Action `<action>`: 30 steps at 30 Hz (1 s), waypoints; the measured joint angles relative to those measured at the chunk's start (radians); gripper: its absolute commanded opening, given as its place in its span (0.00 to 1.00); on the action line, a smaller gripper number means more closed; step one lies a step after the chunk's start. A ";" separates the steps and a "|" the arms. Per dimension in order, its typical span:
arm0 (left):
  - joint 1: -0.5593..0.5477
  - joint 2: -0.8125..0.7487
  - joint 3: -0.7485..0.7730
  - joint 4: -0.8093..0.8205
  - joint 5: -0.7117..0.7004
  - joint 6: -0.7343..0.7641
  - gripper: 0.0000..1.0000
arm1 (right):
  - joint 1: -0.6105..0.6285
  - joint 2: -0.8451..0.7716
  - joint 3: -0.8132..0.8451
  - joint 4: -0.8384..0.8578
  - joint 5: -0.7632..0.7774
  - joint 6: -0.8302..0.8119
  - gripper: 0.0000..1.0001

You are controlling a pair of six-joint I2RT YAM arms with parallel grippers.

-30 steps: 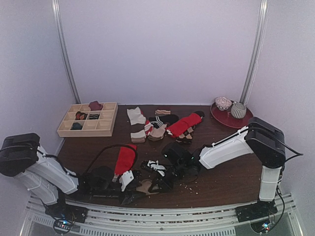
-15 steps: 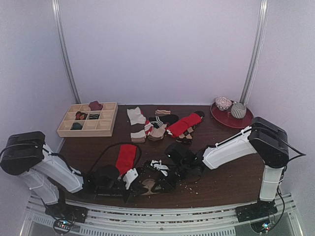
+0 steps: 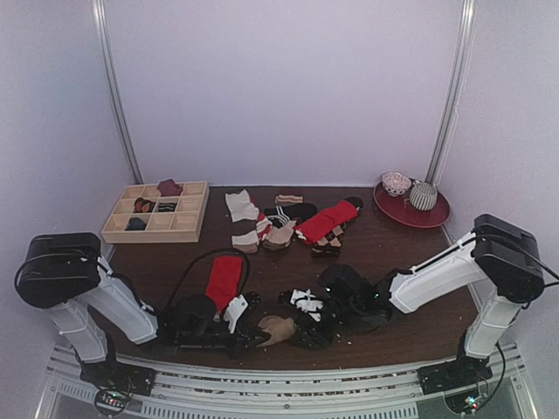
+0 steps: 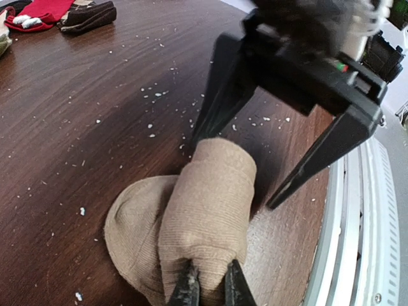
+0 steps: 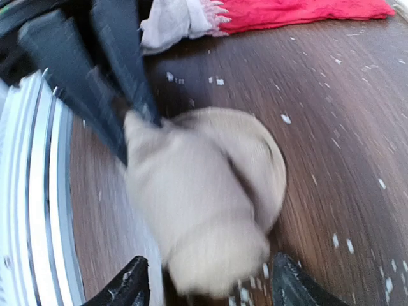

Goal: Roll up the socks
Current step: Roll the sock at the center of the board.

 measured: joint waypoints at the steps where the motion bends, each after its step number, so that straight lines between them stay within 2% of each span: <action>1: 0.000 0.007 0.002 0.008 0.003 -0.005 0.03 | 0.003 -0.039 -0.046 0.023 0.024 -0.019 0.70; 5: 0.000 0.019 0.008 0.019 0.011 -0.016 0.03 | 0.048 -0.165 -0.158 0.124 0.131 -0.148 0.74; 8: 0.000 0.019 0.008 0.019 0.013 -0.016 0.03 | 0.111 -0.203 -0.182 0.185 0.192 -0.258 0.74; 15: 0.000 0.018 0.008 0.017 0.014 -0.016 0.03 | 0.135 -0.125 -0.118 0.181 0.237 -0.432 0.72; 21: 0.000 0.018 0.008 0.017 0.015 -0.016 0.03 | 0.135 -0.034 -0.082 0.176 0.261 -0.481 0.68; 25: 0.002 0.018 0.008 0.016 0.019 -0.016 0.03 | 0.135 0.003 -0.055 0.165 0.267 -0.483 0.60; 30: 0.002 0.021 0.009 0.019 0.024 -0.016 0.03 | 0.137 0.012 -0.047 0.167 0.277 -0.467 0.65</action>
